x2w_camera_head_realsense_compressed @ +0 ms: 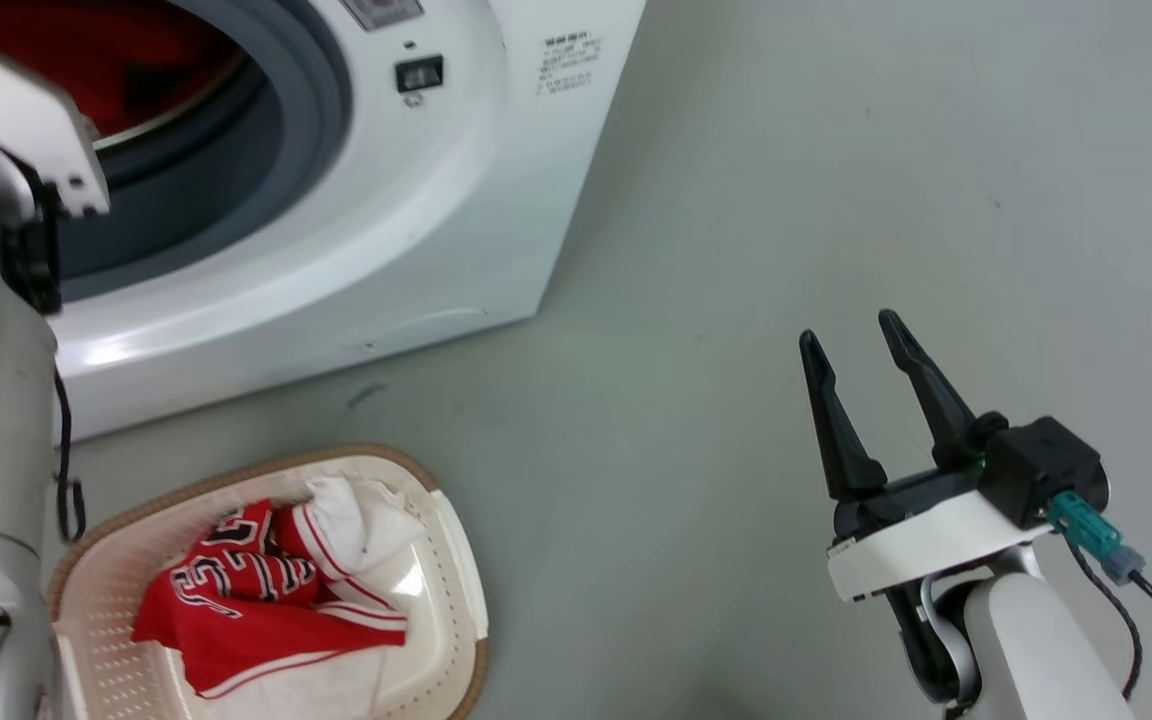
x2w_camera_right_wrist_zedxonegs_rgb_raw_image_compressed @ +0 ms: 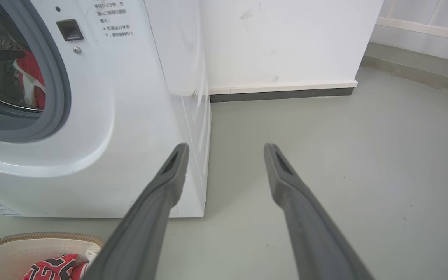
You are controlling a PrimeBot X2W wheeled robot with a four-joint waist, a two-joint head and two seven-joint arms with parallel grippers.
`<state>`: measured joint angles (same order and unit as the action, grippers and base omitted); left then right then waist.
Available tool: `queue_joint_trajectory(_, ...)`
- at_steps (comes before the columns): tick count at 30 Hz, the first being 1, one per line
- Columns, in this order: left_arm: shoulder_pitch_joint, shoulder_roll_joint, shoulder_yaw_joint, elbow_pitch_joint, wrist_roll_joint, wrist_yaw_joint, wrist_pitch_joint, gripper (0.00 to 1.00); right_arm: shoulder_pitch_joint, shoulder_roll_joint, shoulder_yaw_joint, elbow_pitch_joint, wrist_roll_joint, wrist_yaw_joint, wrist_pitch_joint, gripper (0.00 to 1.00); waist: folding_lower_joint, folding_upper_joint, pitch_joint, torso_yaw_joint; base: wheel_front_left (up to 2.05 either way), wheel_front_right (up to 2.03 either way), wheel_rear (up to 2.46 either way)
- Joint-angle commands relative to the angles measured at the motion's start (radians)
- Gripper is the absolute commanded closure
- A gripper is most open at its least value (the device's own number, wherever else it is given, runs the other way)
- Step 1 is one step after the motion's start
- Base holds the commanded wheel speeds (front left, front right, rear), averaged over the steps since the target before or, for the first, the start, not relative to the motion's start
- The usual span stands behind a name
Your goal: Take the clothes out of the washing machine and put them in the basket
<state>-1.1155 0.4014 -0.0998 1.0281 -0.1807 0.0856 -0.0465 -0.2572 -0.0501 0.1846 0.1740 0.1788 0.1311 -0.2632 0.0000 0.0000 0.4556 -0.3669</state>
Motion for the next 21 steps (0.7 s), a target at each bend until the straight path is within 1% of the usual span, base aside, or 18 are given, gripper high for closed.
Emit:
queue_joint_trajectory(1, 0.017, -0.004, 0.005, 0.005, -0.009, -0.003, -0.017, 1.00, 0.015, 0.000, -0.005, 0.004, -0.008, -0.001, -0.002, 0.00, 0.0000, 0.0000, -0.062, 0.036, 0.00, 0.00, 0.00)
queue_joint_trajectory(3, 0.046, -0.017, 0.009, 0.027, -0.023, -0.018, -0.055, 1.00, 0.028, 0.000, -0.012, 0.011, -0.016, -0.001, -0.002, 0.00, 0.0000, 0.0000, -0.095, 0.047, 0.00, 0.00, 0.00)
queue_joint_trajectory(7, 0.090, -0.043, 0.012, 0.059, -0.041, -0.034, -0.122, 1.00, 0.055, 0.000, -0.022, 0.021, -0.028, -0.001, -0.002, 0.00, 0.0000, 0.0000, -0.152, 0.069, 0.00, 0.00, 0.00)
queue_joint_trajectory(13, 0.149, -0.077, 0.023, 0.078, -0.076, -0.068, -0.193, 1.00, 0.093, 0.000, -0.030, 0.033, -0.041, -0.001, -0.002, 0.00, 0.0000, 0.0000, -0.235, 0.098, 0.00, 0.00, 0.00)
queue_joint_trajectory(18, 0.209, -0.105, 0.025, 0.037, -0.088, -0.092, -0.216, 1.00, 0.125, 0.000, -0.038, 0.035, -0.054, -0.001, 0.005, 0.00, 0.0000, 0.0000, -0.300, 0.128, 0.00, 0.00, 0.00)
queue_joint_trajectory(21, 0.251, -0.126, 0.027, -0.041, -0.089, -0.093, -0.220, 1.00, 0.147, 0.000, -0.046, 0.026, -0.061, -0.001, 0.015, 0.00, 0.0000, 0.0000, -0.334, 0.147, 0.00, 0.00, 0.00)
